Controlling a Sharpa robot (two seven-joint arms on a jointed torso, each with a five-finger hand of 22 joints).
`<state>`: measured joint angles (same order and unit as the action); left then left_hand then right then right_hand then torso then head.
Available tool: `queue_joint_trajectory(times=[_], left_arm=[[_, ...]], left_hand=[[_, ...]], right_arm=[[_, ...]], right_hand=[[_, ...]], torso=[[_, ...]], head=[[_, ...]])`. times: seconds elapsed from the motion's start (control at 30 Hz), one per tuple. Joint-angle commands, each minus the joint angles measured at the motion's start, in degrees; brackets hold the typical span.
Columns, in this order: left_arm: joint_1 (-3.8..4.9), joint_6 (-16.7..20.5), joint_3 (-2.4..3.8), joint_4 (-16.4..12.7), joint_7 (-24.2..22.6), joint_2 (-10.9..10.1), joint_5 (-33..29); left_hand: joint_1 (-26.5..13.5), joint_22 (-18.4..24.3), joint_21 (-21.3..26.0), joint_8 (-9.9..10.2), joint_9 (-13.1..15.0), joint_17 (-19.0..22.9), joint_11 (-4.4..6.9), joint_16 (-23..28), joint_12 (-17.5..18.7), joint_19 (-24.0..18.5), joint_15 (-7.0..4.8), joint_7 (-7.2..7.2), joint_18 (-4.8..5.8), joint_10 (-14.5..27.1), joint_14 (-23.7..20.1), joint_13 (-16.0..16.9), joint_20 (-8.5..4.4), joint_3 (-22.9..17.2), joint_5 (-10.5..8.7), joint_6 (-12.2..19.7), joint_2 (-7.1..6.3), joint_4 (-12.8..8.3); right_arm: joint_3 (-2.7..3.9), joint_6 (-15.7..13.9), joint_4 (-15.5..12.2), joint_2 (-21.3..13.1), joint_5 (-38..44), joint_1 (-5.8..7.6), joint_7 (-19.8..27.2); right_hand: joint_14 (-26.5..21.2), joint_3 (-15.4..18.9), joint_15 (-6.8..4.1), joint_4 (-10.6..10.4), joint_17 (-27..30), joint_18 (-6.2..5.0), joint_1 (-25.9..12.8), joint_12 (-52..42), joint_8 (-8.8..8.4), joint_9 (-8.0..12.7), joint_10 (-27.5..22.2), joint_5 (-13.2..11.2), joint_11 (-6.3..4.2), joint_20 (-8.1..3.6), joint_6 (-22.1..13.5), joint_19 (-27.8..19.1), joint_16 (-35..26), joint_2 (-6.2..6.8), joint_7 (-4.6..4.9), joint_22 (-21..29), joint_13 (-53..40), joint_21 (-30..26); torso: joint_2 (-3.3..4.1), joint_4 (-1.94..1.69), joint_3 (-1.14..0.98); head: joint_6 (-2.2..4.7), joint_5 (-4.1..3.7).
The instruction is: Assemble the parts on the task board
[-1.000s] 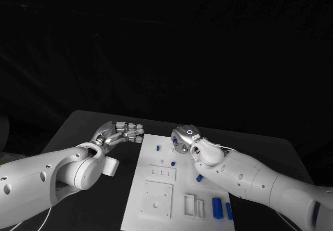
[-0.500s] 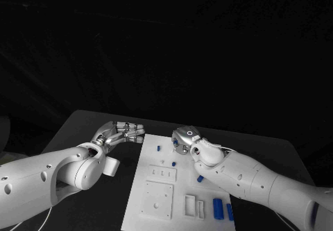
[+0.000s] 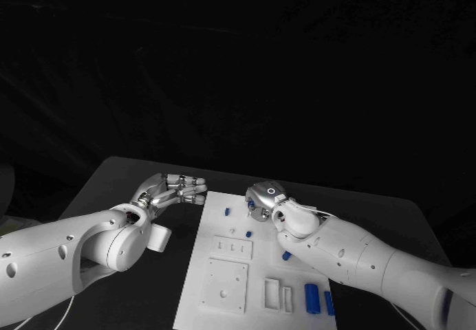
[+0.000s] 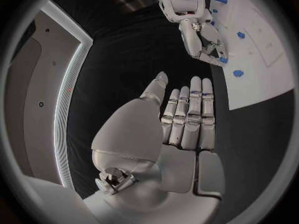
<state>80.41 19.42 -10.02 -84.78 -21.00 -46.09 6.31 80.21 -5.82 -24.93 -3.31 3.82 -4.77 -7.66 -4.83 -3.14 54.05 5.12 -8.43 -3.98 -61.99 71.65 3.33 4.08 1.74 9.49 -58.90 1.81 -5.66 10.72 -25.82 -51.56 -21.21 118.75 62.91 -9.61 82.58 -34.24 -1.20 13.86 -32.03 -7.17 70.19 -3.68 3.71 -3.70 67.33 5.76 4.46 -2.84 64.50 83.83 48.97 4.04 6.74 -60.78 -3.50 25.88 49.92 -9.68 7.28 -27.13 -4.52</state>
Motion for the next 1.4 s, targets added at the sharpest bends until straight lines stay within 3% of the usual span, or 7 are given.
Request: queue_joint_trajectory(times=[0.03,0.37,0.6,0.83,1.0,1.17,1.4], left_arm=[[0.17,-0.8,0.06,-0.2,-0.1,0.1,0.3],[0.24,-0.2,0.06,-0.1,-0.2,-0.2,0.3],[0.43,0.0,0.05,-0.1,-0.1,-1.0,0.3],[0.51,-0.2,0.04,0.1,0.0,-1.3,0.3],[0.52,-0.3,0.03,0.5,-0.1,-1.4,0.3],[0.52,-0.5,0.02,0.7,-0.2,-1.5,0.3],[0.51,-0.7,0.00,1.0,-0.2,-1.4,0.3]], left_hand=[[-0.1,0.1,-0.1,-0.3,0.0,0.1,-0.15,0.3,-0.2,0.2,0.11,0.03,0.18,0.5,0.0,0.1,0.15,0.2,-0.18,0.3,0.05,-0.1],[0.1,0.3,-0.1,-0.2,0.0,0.1,-0.27,0.3,-0.2,0.2,0.16,-0.08,0.14,0.9,-0.1,0.1,0.22,0.2,-0.16,1.8,-0.34,-0.1],[0.1,0.4,0.0,-0.3,0.0,0.1,-0.32,0.3,-0.2,0.2,0.21,0.04,0.14,1.1,-0.1,0.1,0.26,0.2,-0.21,1.8,-0.45,-0.1],[0.1,0.5,0.0,-0.3,0.0,0.1,-0.33,0.3,-0.2,0.2,0.22,-0.04,0.12,1.2,-0.2,0.1,0.28,0.2,-0.23,1.5,-0.45,0.0],[0.1,0.5,0.0,-0.3,0.0,0.1,-0.35,0.3,-0.2,0.2,0.22,-0.17,0.12,1.2,-0.2,0.1,0.28,0.2,-0.21,1.5,-0.49,0.0],[0.1,0.5,0.0,-0.3,0.0,0.1,-0.35,0.3,-0.2,0.2,0.22,-0.17,0.12,1.2,-0.2,0.1,0.28,0.2,-0.21,1.5,-0.49,0.0],[0.1,0.5,0.0,-0.3,0.0,0.1,-0.35,0.3,-0.2,0.2,0.22,-0.17,0.12,1.2,-0.2,0.1,0.28,0.2,-0.21,1.5,-0.49,0.0]], right_arm=[[0.03,-0.1,0.2,0.0,-2.1,0.04,1.5],[0.31,-3.0,-3.8,-2.8,-6.2,0.05,3.1],[3.67,-2.8,-10.8,-9.0,-9.5,0.06,3.3],[5.73,1.4,-14.4,-14.6,-12.8,0.06,2.6],[6.30,5.8,-14.4,-17.2,-15.6,0.06,1.3],[6.48,9.6,-13.5,-18.1,-19.1,-0.14,0.8],[6.54,13.0,-11.4,-17.6,-21.0,-0.57,0.7]], right_hand=[[-0.1,1.0,0.64,-0.1,0.3,-1.03,-0.9,0.3,-0.23,0.1,-3.0,1.2,0.82,0.64,-2.0,0.1,-0.5,2.08,0.43,0.6,0.2,-1.1],[-0.3,16.7,1.72,-6.4,1.6,-3.08,4.3,0.5,-0.26,0.2,-14.1,4.3,2.65,2.12,-8.7,2.0,-0.8,4.91,-0.99,3.4,0.4,-4.8],[-0.4,19.7,1.45,-10.5,1.8,-3.06,5.9,0.5,-0.24,0.2,-12.8,5.0,2.49,1.89,-8.3,2.2,-1.2,6.14,-1.10,4.1,0.3,-5.7],[-0.1,16.7,-0.81,-6.3,1.5,-1.23,3.1,0.5,-0.15,0.1,4.5,6.1,-1.02,-0.18,-5.2,2.2,-1.3,4.23,0.53,3.6,-0.1,-5.3],[-0.2,17.2,-3.10,-4.6,0.9,0.92,2.8,-0.7,-0.10,0.0,15.5,5.7,-4.23,-2.45,-5.1,2.0,-1.8,4.86,-0.40,3.1,-4.0,-5.2],[-0.7,25.0,-3.37,-5.4,-4.9,1.99,4.0,-28.2,-0.07,0.0,3.9,6.7,-5.24,-3.29,-6.2,2.2,1.5,2.62,-0.13,-1.0,-44.2,-0.5],[-0.5,28.1,-2.57,-6.8,-27.5,0.99,3.2,-55.5,-0.09,0.0,5.3,7.9,-3.96,-2.07,-7.0,2.4,12.5,3.24,-0.29,-13.3,-65.3,15.8]], torso=[[0.04,0.00,0.04],[0.06,0.18,-0.05],[0.03,0.80,-0.28],[-0.23,1.77,-0.74],[-0.46,2.29,-1.04],[-0.45,2.40,-1.25],[-0.42,2.27,-1.13]], head=[[-0.01,0.05],[0.17,0.09],[0.70,-0.28],[0.82,-1.04],[0.79,-1.52],[0.67,-1.62],[0.57,-1.98]])
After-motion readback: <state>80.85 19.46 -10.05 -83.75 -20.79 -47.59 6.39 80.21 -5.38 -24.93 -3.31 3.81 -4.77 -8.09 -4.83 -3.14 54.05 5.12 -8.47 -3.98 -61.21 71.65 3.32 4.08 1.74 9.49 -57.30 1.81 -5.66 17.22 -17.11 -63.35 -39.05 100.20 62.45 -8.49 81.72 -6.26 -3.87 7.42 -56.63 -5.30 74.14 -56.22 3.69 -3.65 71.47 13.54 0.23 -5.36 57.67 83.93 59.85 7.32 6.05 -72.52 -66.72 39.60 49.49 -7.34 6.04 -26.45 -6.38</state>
